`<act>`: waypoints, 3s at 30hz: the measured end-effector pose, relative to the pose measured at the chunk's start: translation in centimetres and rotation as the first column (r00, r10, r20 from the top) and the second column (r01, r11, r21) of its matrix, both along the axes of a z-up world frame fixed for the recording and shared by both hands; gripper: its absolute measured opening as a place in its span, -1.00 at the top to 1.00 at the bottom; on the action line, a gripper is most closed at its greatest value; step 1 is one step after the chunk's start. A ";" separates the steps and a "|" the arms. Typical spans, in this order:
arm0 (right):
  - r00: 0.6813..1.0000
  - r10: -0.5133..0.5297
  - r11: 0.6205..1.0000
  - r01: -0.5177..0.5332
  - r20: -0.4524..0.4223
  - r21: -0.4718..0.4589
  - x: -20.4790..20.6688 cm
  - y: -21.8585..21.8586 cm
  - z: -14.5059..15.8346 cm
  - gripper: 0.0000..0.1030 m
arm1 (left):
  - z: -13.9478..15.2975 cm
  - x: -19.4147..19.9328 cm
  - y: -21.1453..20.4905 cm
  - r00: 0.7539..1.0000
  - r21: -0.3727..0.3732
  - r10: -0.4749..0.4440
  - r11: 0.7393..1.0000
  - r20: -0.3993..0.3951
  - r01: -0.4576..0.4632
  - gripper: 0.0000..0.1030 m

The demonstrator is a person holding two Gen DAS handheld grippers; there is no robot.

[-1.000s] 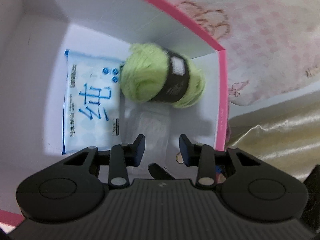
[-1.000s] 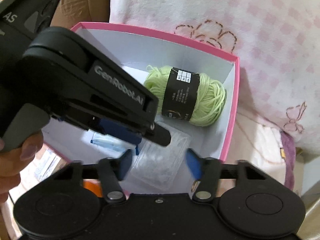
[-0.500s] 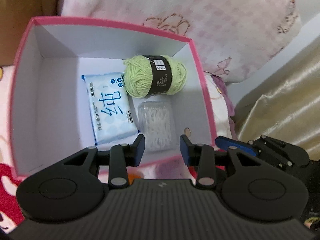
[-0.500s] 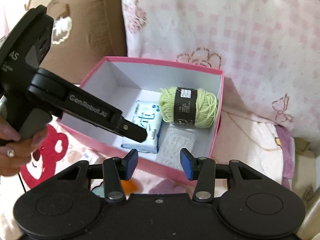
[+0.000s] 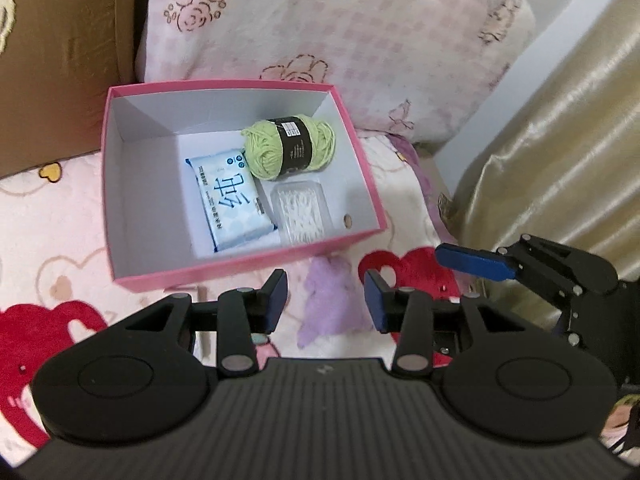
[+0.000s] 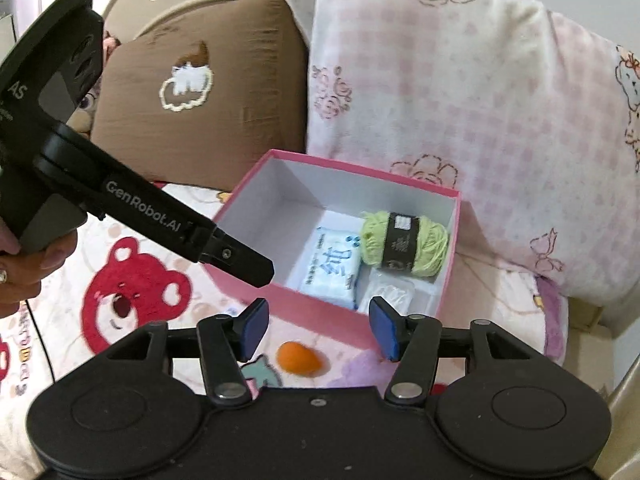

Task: Organize objects
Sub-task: 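Move the left tool out of the box to the small white medicine box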

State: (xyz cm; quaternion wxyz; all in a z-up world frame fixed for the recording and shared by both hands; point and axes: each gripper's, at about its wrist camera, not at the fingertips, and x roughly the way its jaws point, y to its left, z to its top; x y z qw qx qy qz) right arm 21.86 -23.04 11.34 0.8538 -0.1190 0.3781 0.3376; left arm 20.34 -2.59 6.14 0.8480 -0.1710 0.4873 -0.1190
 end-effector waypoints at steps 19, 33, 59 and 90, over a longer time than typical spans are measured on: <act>0.997 0.067 0.996 -0.065 0.025 -0.063 -8.9 0.4 1.9 -0.49 | 0.4 -10.4 0.0 0.993 0.225 -0.063 0.971 -0.095 0.083 -0.26; 0.992 0.113 0.993 -0.112 0.049 -0.026 -11.5 0.8 0.3 -0.65 | -2.7 -13.1 2.0 0.987 0.221 -0.058 0.971 -0.151 0.091 -0.27; 0.973 0.231 0.973 -0.231 -0.008 -0.012 -10.7 6.4 -6.9 -0.65 | -9.3 -11.4 6.2 0.994 0.143 -0.048 0.988 -0.095 0.061 -0.50; 0.993 0.119 0.987 -0.116 -0.023 0.109 -2.9 10.5 -20.8 -0.65 | -17.6 -4.6 7.2 0.996 0.080 0.065 0.994 0.055 -0.069 -0.55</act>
